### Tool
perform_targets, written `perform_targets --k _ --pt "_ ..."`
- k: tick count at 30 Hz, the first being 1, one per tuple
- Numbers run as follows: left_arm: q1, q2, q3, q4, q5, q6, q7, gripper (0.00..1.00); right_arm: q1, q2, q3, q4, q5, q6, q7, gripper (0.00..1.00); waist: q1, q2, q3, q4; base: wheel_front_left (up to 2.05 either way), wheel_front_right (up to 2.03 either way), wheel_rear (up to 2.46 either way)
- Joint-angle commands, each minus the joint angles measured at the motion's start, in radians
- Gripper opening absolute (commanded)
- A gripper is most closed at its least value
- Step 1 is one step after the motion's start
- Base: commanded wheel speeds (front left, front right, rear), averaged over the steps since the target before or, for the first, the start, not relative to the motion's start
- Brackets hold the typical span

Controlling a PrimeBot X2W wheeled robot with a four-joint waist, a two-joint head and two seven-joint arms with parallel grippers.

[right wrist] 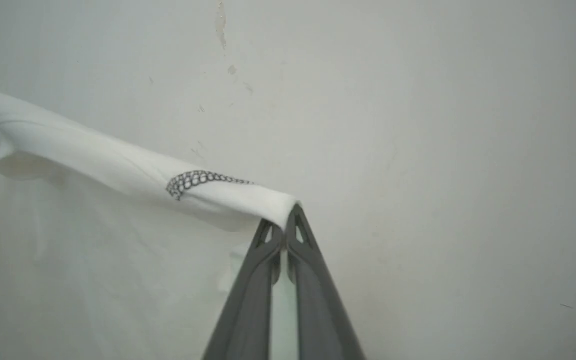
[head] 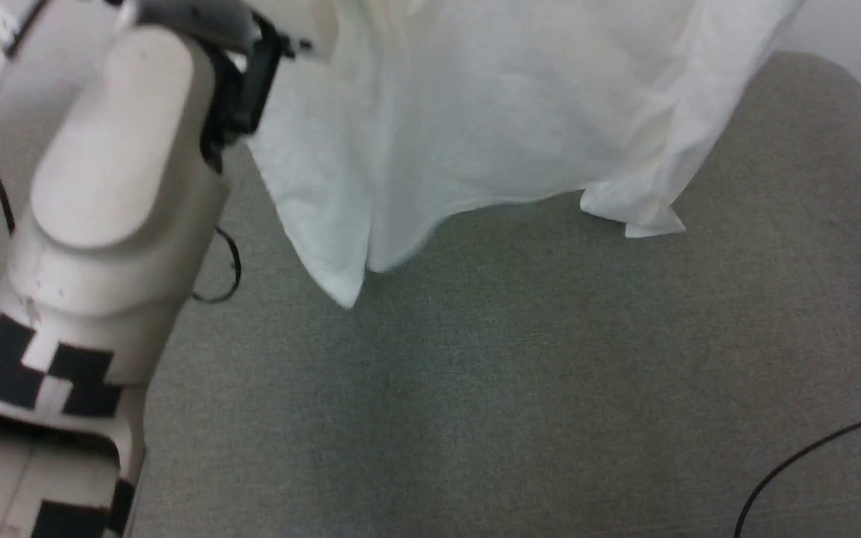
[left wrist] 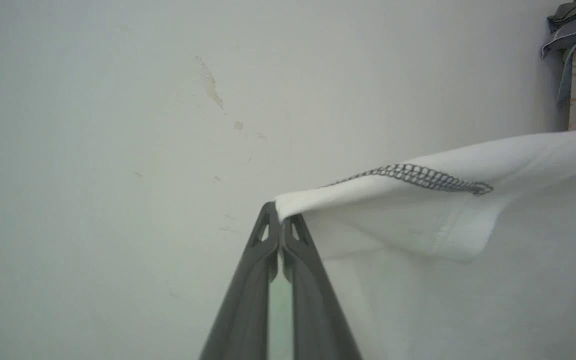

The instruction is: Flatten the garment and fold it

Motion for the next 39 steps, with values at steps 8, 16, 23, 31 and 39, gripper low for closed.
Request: perform_targets --k 8,16,23,31,39 --pt "-0.398 0.009 0.037 0.252 0.065 -0.006 -0.046 0.00 -0.351 0.072 -0.048 0.211 -0.045 -0.002 -0.165 0.00 0.0000 -0.0001 0.313 -0.035 0.00 0.00 0.00" --pt "-0.645 -0.003 0.051 0.433 0.093 0.014 -0.123 0.00 -0.616 0.147 -0.033 0.428 -0.088 -0.002 -0.383 0.00 0.0000 -0.0001 0.458 -0.072 0.00 0.00 0.00" --pt "-0.710 -0.014 0.063 0.557 0.080 0.020 -0.170 0.00 -0.693 0.197 0.045 0.535 -0.080 -0.002 -0.486 0.00 0.0000 -0.0001 0.517 -0.081 0.00 0.00 0.00" --pt "-0.650 -0.028 0.100 0.657 0.020 0.001 -0.248 0.00 -0.653 0.229 0.160 0.617 -0.022 -0.002 -0.527 0.00 0.0000 -0.0001 0.520 -0.072 0.00 0.00 0.00" --pt "-0.399 -0.075 0.121 0.688 -0.031 -0.039 -0.308 0.00 -0.442 0.235 0.315 0.638 0.074 -0.002 -0.536 0.00 0.0000 -0.0001 0.397 -0.017 0.00 0.00 0.00"
